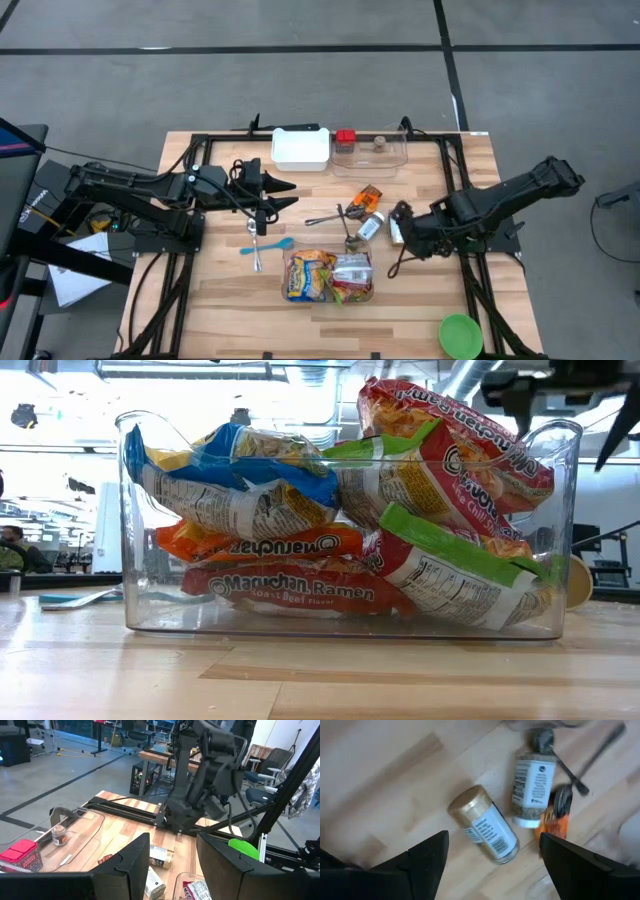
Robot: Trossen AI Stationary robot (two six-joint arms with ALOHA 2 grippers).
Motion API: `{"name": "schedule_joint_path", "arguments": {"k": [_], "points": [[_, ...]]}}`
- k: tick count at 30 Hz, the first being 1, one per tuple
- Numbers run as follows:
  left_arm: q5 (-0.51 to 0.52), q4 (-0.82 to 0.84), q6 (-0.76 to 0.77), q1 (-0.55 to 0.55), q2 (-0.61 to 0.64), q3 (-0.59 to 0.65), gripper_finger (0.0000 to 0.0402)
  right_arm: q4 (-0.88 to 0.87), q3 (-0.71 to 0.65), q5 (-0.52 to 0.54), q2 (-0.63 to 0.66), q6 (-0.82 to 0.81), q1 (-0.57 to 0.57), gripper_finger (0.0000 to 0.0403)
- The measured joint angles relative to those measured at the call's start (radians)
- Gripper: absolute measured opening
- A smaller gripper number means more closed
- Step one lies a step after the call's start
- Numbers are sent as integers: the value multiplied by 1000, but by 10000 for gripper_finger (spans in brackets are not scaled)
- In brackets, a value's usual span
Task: Pick & Place Food Item
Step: Put the gold seasoning into the top transparent bin
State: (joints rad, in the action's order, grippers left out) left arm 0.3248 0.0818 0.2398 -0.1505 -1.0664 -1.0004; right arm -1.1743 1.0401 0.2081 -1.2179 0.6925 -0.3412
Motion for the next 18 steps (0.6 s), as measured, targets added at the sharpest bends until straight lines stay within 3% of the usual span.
{"name": "schedule_joint_path", "arguments": {"k": [12,18], "points": [[10,0,4,0,0,0,159,274,-157,-3,-10,35,27,306],[10,-3,7,0,0,0,159,304,-262,0,-14,104,51,307]]}}
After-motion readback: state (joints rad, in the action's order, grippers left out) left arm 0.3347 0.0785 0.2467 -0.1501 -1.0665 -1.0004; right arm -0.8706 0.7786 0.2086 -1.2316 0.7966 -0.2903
